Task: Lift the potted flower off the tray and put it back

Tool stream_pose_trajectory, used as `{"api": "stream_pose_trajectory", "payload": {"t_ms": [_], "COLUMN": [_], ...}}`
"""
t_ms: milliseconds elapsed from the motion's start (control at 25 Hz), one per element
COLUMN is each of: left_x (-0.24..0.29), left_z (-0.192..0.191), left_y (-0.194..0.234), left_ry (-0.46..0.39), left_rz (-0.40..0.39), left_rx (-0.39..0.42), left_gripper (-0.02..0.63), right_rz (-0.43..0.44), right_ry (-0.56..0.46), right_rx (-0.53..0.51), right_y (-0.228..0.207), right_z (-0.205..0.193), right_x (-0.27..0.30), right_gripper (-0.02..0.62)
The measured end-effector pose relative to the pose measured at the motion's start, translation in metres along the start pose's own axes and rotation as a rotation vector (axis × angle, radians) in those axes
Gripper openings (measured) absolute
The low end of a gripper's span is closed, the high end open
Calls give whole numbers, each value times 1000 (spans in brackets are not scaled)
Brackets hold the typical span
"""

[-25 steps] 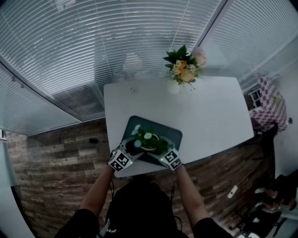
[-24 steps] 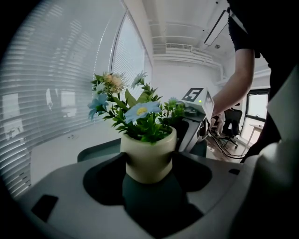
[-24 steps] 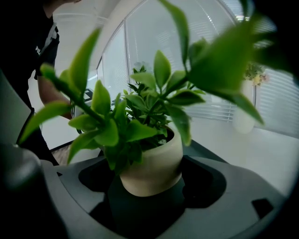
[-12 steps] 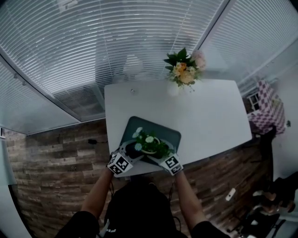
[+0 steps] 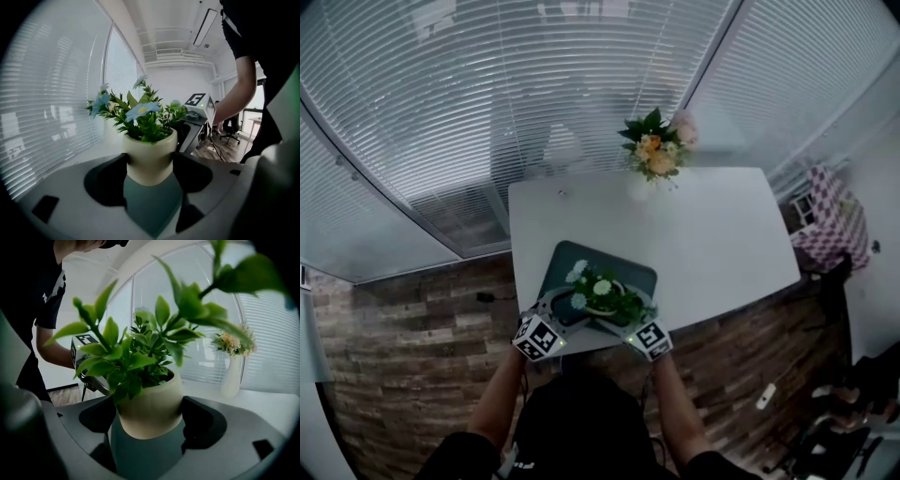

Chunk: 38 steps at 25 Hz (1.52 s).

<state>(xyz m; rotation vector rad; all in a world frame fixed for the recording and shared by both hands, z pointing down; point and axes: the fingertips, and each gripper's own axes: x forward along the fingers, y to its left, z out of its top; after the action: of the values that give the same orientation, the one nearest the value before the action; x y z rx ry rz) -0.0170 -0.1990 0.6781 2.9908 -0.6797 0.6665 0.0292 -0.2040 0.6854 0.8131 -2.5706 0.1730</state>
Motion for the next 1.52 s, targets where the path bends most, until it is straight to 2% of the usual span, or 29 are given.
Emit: {"api": "stream_pose_trajectory", "payload": {"t_ms": [240,680,1000,1280,1520], "left_x": [-23,-58,-91,-115,-123], "left_z": [28,67,85,91,88], "left_y": [-10,-33,-49,-70,-89], "left_ry": [-11,-44,-65,-80,-44], "left_rz": [10,26,48,44,42], "left_rx": [16,55,28,42,55], "left_gripper": [291,291,291,291,291], "right_rz": [-8,-9,10,-5,-22], "right_ry": [-48,-157,-220,-224,-188], "right_rx": [-34,-27,-52,-82,-103], "right_y": [15,43,70,99,116], "right_z": [23,57,82,91,88], "right_x": [-21,-54,-71,-85,-97], "right_gripper": [405,405,405,405,405]}}
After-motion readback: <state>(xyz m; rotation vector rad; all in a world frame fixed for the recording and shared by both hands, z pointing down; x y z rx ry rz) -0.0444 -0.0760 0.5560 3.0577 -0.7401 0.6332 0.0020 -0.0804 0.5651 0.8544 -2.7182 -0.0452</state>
